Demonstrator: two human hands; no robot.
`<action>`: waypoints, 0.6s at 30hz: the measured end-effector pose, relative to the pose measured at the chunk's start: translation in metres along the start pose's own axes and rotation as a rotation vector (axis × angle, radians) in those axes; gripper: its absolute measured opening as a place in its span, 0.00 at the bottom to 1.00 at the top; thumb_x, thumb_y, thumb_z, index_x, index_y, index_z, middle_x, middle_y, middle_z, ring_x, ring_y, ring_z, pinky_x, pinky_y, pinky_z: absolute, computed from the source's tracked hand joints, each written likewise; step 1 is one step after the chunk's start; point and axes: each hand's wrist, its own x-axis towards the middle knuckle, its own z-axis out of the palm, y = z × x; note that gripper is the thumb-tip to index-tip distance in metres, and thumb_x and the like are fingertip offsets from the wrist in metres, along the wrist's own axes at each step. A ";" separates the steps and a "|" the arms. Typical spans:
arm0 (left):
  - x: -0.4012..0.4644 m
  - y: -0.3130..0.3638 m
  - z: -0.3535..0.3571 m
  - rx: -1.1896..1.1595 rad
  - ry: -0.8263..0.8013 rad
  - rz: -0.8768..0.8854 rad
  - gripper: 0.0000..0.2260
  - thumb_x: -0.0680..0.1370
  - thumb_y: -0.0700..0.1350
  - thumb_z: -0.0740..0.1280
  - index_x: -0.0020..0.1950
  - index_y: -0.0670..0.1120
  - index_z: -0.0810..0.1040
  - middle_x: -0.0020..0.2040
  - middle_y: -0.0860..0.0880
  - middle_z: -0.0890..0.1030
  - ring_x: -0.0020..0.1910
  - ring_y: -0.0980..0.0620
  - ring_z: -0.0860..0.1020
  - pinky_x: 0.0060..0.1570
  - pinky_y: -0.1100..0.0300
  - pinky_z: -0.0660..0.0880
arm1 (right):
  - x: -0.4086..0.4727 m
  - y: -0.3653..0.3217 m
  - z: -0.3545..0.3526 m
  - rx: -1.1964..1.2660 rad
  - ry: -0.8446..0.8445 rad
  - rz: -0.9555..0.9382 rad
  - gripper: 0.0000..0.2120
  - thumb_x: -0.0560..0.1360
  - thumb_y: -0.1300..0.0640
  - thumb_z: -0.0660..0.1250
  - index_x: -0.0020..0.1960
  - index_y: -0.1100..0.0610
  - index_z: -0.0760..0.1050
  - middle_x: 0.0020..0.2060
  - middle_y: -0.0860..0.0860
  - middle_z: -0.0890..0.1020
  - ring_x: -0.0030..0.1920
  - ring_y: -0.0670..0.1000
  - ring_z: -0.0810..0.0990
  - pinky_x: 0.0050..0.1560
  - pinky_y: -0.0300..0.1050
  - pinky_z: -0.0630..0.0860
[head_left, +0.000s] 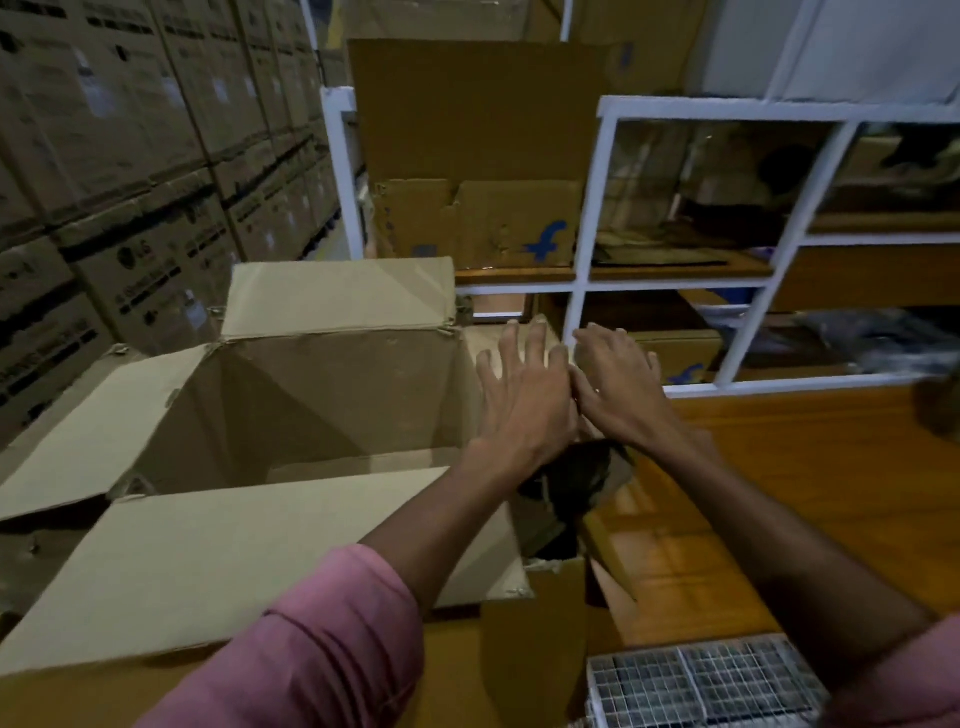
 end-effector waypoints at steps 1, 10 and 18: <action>0.002 0.015 0.004 -0.006 0.003 0.018 0.26 0.79 0.53 0.63 0.76 0.47 0.67 0.83 0.43 0.55 0.81 0.38 0.47 0.74 0.33 0.54 | -0.006 0.014 -0.007 -0.007 0.016 0.023 0.26 0.83 0.44 0.59 0.79 0.49 0.62 0.80 0.52 0.62 0.81 0.58 0.55 0.76 0.70 0.52; 0.015 0.183 0.094 -0.044 -0.062 0.108 0.26 0.79 0.51 0.63 0.77 0.47 0.65 0.83 0.43 0.54 0.82 0.38 0.48 0.74 0.32 0.54 | -0.081 0.188 -0.057 -0.068 0.039 0.159 0.37 0.75 0.31 0.44 0.77 0.49 0.65 0.79 0.51 0.65 0.80 0.57 0.58 0.76 0.69 0.55; 0.029 0.313 0.175 -0.048 -0.287 0.187 0.34 0.81 0.55 0.65 0.82 0.47 0.56 0.84 0.44 0.46 0.82 0.38 0.44 0.75 0.33 0.50 | -0.147 0.359 -0.087 -0.107 -0.081 0.378 0.34 0.80 0.30 0.49 0.79 0.48 0.61 0.81 0.51 0.59 0.81 0.58 0.52 0.77 0.70 0.50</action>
